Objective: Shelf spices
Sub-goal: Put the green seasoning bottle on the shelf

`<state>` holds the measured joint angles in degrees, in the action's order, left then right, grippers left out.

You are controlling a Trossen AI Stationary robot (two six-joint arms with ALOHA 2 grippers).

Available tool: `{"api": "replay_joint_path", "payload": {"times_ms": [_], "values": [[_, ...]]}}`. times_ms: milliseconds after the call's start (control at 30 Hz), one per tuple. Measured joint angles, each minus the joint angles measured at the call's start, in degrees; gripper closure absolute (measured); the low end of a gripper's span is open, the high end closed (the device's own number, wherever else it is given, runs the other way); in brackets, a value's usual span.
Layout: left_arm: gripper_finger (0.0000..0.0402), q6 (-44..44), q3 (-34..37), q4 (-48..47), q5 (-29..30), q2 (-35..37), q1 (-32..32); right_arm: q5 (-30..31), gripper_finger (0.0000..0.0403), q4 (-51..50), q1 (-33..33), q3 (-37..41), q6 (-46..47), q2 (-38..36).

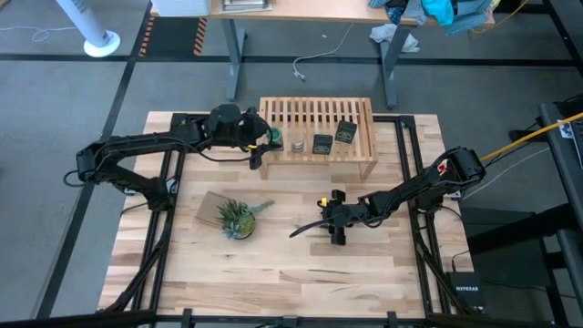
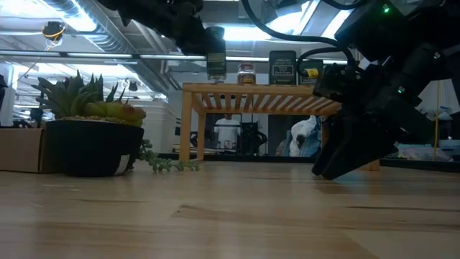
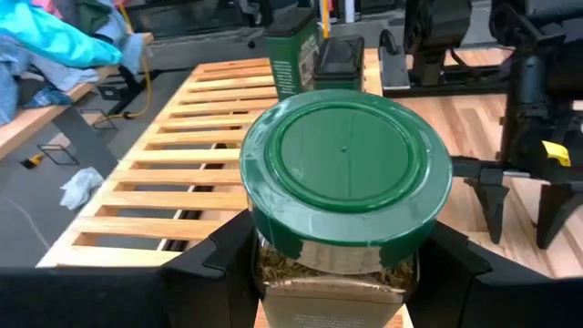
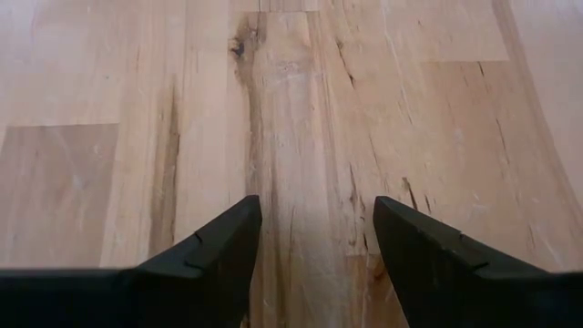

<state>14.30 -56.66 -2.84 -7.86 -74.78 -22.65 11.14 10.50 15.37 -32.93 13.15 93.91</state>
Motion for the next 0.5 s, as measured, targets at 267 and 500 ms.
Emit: {"api": "replay_joint_path", "payload": {"times_ms": [267, 500], "values": [[0.0217, 1.32, 0.0, 0.3, -1.66, -2.82, -0.39, 0.04, 0.018, 0.08, 0.01, -0.02, 0.0, 0.0], [0.0217, 1.73, -0.13, 1.57, -1.87, -4.2, -0.7, -0.16, 0.018, 0.09, 0.01, -0.04, -0.01, 0.0]]}}
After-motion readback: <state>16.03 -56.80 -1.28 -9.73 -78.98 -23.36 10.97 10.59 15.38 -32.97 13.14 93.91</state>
